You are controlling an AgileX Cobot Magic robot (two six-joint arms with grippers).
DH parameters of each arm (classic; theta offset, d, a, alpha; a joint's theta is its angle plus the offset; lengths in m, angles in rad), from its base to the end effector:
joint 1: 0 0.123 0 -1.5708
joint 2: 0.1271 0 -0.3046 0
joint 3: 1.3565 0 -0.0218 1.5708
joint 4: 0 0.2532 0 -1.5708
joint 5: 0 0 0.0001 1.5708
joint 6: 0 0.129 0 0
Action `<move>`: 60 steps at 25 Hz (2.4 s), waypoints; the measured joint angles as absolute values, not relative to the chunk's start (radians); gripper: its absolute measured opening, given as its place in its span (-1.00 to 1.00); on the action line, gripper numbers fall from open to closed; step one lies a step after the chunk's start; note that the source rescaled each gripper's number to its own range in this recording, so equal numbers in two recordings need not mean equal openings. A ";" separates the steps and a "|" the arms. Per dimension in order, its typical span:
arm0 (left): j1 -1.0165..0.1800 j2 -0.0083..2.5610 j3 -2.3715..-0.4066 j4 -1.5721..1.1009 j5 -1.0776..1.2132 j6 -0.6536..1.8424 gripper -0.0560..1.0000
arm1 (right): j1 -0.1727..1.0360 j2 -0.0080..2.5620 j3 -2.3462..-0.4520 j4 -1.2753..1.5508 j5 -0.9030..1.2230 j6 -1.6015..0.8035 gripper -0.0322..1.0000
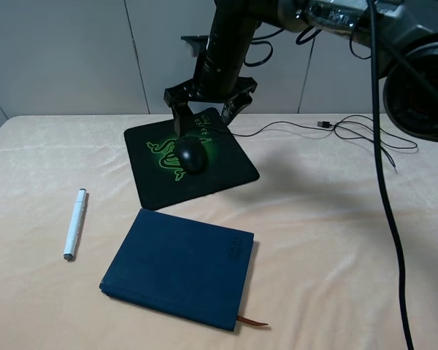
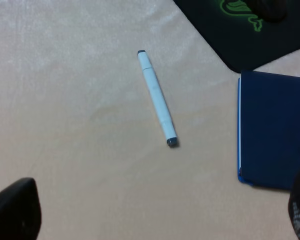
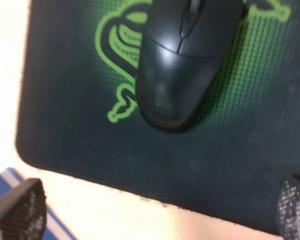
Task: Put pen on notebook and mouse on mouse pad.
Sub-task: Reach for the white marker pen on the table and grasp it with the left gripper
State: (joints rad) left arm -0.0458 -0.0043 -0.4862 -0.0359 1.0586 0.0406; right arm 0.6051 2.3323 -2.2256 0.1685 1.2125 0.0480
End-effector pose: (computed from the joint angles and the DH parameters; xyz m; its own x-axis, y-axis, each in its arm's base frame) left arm 0.0120 -0.0046 0.2571 -0.4600 0.0441 -0.8868 0.0841 0.9964 0.0059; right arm 0.4267 0.3198 0.2119 -0.8349 -0.4485 -0.3190 -0.5186 0.8351 0.1832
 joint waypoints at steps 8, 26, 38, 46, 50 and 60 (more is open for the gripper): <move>-0.046 -0.004 -0.486 -0.036 1.059 0.041 1.00 | 0.605 2.137 -2.061 0.159 1.212 0.020 1.00; -0.046 -0.004 -0.486 -0.036 1.060 0.041 1.00 | 0.608 1.410 -1.222 0.136 1.214 -0.014 1.00; -0.046 -0.004 -0.486 -0.036 1.060 0.041 1.00 | 0.608 0.863 -0.916 0.136 1.218 -0.014 1.00; -0.046 -0.004 -0.486 -0.036 1.060 0.041 1.00 | 0.489 0.522 -0.796 0.128 1.154 -0.014 1.00; -0.046 -0.004 -0.486 -0.036 1.060 0.041 1.00 | 0.341 0.373 -0.734 0.104 1.109 -0.014 1.00; -0.046 -0.004 -0.486 -0.036 1.060 0.041 1.00 | 0.225 0.082 -0.509 0.049 1.032 -0.014 1.00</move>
State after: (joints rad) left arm -0.0458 -0.0043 -0.4862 -0.0359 1.0596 0.0406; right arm 0.2253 0.0821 -0.5088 0.0485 1.0324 -0.0144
